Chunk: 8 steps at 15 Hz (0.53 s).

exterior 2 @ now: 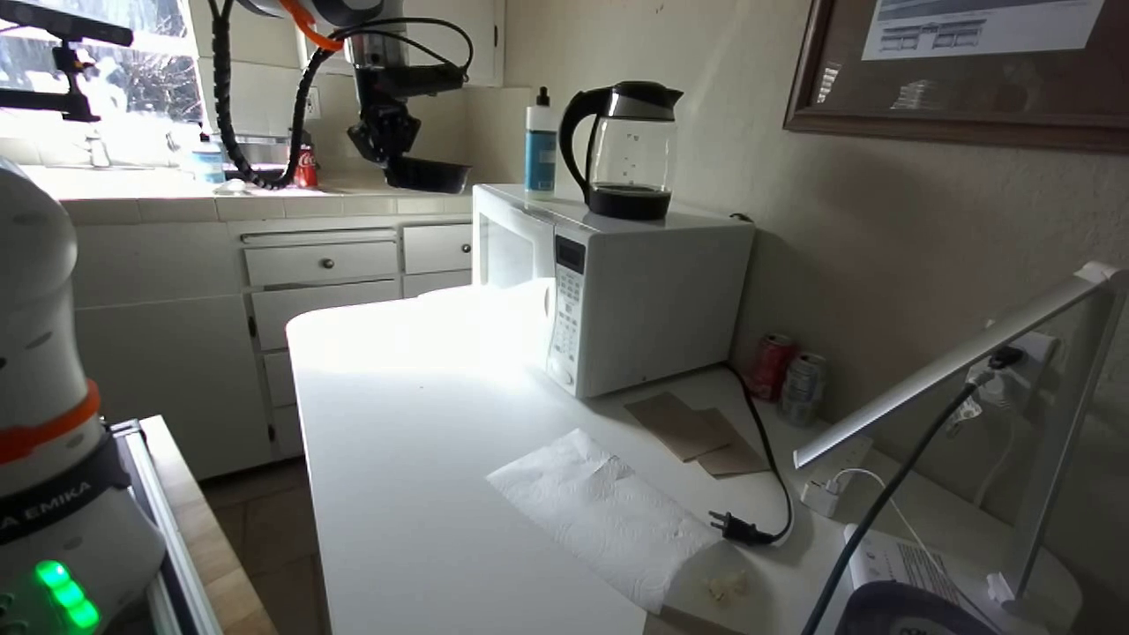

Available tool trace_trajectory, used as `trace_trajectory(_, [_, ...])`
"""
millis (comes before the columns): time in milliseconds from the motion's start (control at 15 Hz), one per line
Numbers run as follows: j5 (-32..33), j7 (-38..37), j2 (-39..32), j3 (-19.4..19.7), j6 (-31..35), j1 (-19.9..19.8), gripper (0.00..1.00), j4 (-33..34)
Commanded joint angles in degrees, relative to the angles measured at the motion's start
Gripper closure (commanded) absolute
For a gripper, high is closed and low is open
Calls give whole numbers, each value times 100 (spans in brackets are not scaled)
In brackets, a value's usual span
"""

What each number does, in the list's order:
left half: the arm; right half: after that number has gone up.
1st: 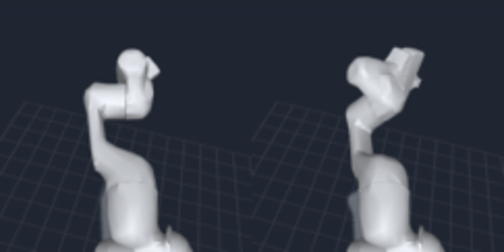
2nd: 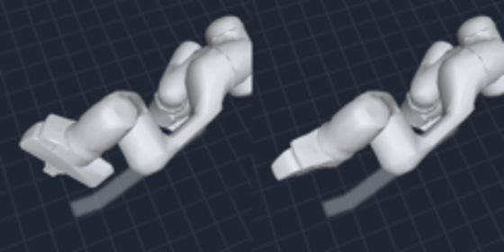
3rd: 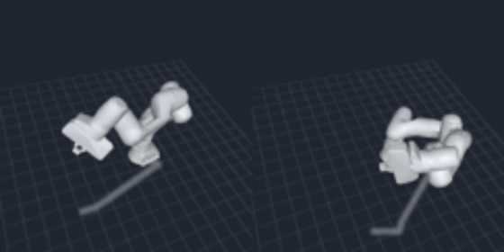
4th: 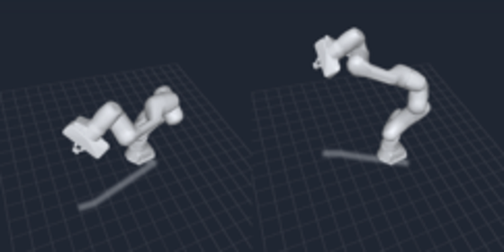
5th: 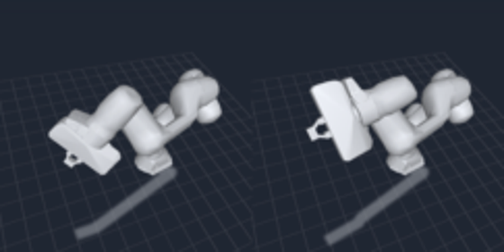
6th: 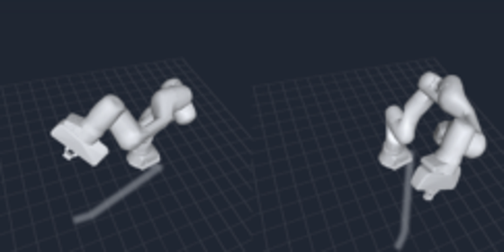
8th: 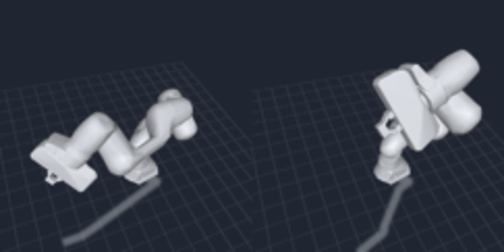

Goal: Pick up the black bowl and put it on the microwave

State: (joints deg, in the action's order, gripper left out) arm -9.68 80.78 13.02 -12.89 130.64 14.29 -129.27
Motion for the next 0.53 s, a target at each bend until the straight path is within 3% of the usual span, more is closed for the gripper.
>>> trace_trajectory(0, [-62, -622, 889, 216, 345, 44, 99, -953])
trace_trajectory(267, [133, -1013, 1139, 554, 784, -2, 99, -1223])
trace_trajectory(467, [141, -825, 882, 865, 627, 11, 99, -891])
